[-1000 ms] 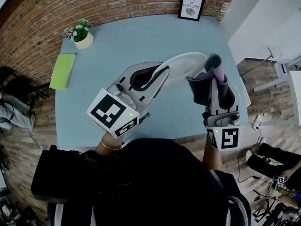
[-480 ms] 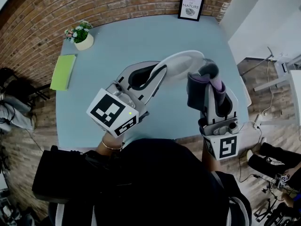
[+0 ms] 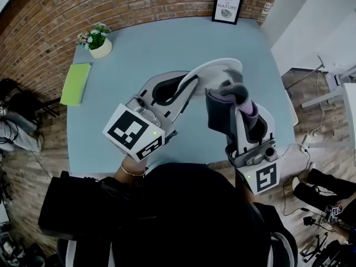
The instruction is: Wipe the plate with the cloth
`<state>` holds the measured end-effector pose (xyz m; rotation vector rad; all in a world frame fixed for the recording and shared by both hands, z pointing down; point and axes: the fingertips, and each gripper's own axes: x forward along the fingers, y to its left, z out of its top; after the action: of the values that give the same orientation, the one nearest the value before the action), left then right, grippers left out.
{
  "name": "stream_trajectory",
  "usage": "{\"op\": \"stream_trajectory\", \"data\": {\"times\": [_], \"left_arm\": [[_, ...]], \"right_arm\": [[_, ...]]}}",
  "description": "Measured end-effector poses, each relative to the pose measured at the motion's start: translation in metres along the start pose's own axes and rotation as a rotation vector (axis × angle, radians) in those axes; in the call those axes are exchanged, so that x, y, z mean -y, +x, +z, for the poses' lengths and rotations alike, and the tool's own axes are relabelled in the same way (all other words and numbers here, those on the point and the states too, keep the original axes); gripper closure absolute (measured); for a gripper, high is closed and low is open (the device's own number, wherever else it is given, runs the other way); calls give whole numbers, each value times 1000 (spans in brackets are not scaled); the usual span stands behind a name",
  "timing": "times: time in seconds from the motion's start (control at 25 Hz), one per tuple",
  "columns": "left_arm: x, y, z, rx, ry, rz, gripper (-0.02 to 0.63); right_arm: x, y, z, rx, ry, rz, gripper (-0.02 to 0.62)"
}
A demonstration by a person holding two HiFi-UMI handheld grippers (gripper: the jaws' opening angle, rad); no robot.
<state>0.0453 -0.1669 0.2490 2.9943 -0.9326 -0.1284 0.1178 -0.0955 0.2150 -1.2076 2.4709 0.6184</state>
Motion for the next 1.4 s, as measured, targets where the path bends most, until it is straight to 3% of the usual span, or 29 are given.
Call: {"op": "stream_trajectory", "data": {"times": [0.24, 0.56, 1.4], "left_arm": [[2, 0, 2, 5, 1, -10, 581], [11, 3, 5, 19, -14, -29, 581], [32, 1, 14, 66, -49, -94, 581]], "right_arm": [[-24, 12, -1, 13, 32, 81, 555], [-42, 20, -19, -29, 58, 125, 557], [-22, 10, -57, -150, 2, 19, 557]]}}
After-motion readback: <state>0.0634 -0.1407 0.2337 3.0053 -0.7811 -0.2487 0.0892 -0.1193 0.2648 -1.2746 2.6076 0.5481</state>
